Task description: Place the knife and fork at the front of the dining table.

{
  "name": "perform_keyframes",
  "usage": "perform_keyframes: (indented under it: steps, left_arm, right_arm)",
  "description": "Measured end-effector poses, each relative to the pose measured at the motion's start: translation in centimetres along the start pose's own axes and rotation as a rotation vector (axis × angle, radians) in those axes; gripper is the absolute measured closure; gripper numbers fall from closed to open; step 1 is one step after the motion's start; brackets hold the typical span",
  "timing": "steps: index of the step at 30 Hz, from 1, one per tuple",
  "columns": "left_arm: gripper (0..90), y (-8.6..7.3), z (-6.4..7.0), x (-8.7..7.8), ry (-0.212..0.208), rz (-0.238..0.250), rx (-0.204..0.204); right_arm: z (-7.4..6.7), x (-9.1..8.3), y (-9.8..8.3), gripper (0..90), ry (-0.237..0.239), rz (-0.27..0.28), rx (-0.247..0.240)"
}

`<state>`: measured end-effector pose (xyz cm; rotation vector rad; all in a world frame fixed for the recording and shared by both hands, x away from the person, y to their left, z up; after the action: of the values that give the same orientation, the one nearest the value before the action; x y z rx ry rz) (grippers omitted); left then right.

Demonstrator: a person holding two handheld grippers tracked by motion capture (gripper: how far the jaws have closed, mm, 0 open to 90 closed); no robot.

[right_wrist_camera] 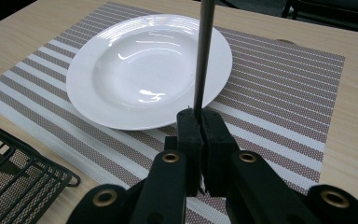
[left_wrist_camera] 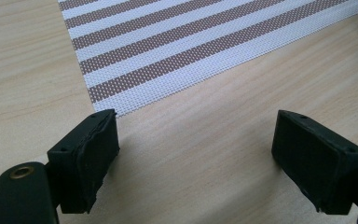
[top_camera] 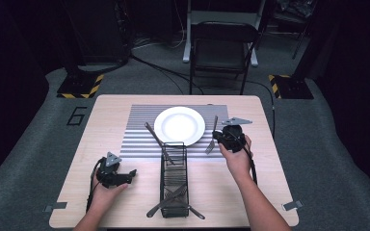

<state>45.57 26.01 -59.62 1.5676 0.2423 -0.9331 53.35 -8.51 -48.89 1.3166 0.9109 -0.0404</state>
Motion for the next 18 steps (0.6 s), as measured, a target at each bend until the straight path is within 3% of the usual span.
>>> perform_keyframes:
  steps: [18]
  left_arm:
    - [14.6, 0.0, 0.0, 0.0, 0.001, 0.001, 0.001]
  right_arm:
    - [1.0, 0.5, -0.7, 87.8, 0.000, 0.000, 0.053]
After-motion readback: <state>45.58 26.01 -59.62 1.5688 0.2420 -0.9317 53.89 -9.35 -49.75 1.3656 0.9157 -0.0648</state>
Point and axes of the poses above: each handheld gripper's, and its own axes: x roughly forward along the jaws, y roughly out of its top, z roughly to its right, the point moved 10 cm from there along x, roughly forward along the jaws, and after that the axes turned 4 degrees about -x, right-handed, at the moved point
